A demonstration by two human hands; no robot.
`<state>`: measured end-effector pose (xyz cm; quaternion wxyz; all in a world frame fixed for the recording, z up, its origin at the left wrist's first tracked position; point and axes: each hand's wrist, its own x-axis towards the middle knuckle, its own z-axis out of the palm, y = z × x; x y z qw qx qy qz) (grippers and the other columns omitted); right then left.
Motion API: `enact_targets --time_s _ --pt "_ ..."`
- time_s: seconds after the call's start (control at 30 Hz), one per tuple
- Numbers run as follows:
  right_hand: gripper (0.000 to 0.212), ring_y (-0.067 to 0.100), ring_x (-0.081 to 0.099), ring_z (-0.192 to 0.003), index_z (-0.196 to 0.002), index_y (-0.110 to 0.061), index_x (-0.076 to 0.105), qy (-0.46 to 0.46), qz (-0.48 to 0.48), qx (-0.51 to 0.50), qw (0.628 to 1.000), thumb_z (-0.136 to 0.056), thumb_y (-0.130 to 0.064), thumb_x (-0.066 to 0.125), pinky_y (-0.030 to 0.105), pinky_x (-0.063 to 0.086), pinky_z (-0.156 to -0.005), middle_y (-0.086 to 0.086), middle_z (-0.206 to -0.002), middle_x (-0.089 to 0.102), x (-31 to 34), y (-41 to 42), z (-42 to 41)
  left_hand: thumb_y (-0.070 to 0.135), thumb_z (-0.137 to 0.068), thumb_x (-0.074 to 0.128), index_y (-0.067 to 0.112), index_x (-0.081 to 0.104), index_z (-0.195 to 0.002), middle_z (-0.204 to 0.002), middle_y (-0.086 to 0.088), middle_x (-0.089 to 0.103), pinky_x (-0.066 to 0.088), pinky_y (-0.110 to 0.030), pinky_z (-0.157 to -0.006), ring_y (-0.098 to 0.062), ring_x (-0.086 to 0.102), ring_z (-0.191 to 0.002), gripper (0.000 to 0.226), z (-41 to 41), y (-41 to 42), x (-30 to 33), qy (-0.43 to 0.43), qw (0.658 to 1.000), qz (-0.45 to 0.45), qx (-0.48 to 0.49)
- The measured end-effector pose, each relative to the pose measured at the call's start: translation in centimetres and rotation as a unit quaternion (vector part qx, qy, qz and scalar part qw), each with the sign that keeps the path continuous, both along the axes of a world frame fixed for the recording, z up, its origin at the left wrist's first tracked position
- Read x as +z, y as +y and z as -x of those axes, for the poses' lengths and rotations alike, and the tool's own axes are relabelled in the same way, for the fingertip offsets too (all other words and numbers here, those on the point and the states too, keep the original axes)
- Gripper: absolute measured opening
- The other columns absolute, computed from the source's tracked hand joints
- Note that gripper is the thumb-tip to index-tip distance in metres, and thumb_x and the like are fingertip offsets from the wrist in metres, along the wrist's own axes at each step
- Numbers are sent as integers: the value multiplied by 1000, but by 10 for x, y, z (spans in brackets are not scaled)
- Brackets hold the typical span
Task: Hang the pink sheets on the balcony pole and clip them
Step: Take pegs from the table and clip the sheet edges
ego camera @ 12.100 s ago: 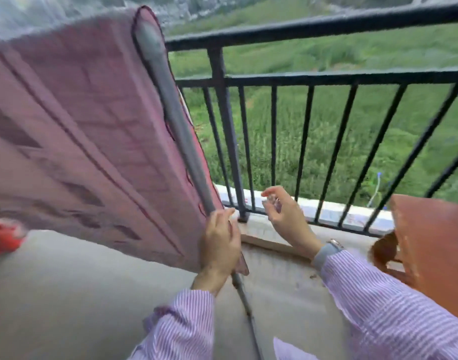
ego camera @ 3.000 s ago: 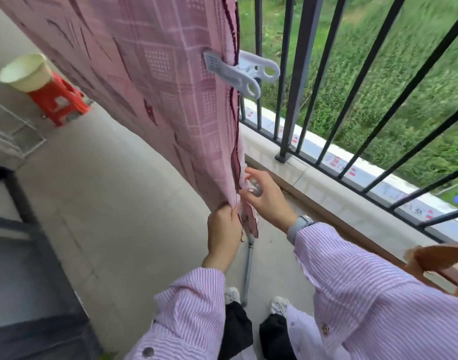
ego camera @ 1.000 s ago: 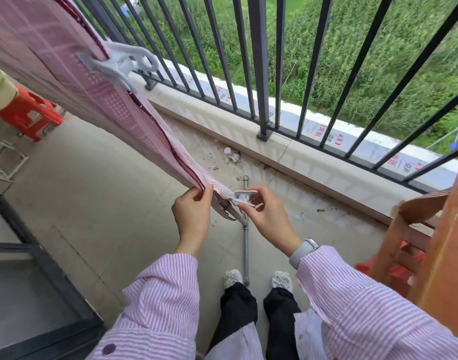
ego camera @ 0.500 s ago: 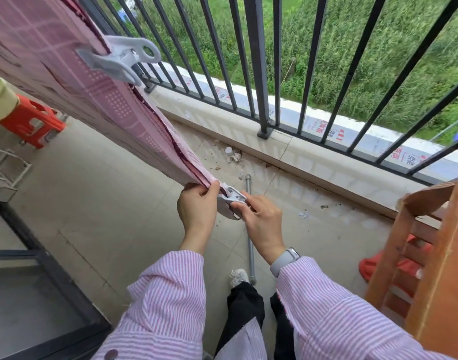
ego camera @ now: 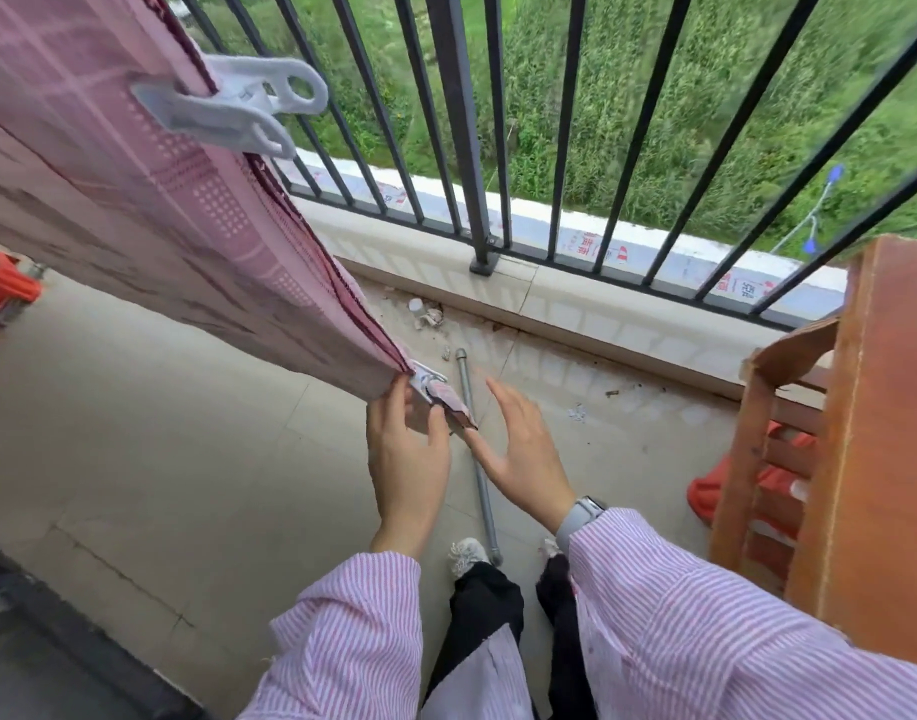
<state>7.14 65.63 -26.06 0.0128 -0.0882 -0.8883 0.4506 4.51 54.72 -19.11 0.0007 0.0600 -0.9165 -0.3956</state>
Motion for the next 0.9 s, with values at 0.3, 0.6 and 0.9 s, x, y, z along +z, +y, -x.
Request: enact_targets --time_s 0.3,0.6,0.9 --pt "59 32 44 -124 -127 -6 48 -146 -106 -230 956 -82 -37 27 41 29 -106 15 -133 49 -15 35 -139 19 -86 52 12 29 -138 -142 -12 35 27 -42 -105 -28 31 -130 57 -78 16 -62 -84 918 151 -357" --pt "28 26 48 -108 -114 -7 56 -163 -108 -621 759 -86 -10 52 36 37 -94 10 -112 56 4 48 -329 21 -86 51 10 32 -135 -140 -17 37 36 -45 -98 -35 35 -128 53 -193 123 -70 15 671 181 -719" --pt "40 32 50 -103 -103 -6 52 -278 30 -734 619 -83 -40 57 42 45 -88 15 -107 56 -25 93 -425 38 -92 39 24 5 -143 -154 -9 -6 13 -47 -112 -31 -8 -140 63 -280 165 -97 22 492 305 -815"
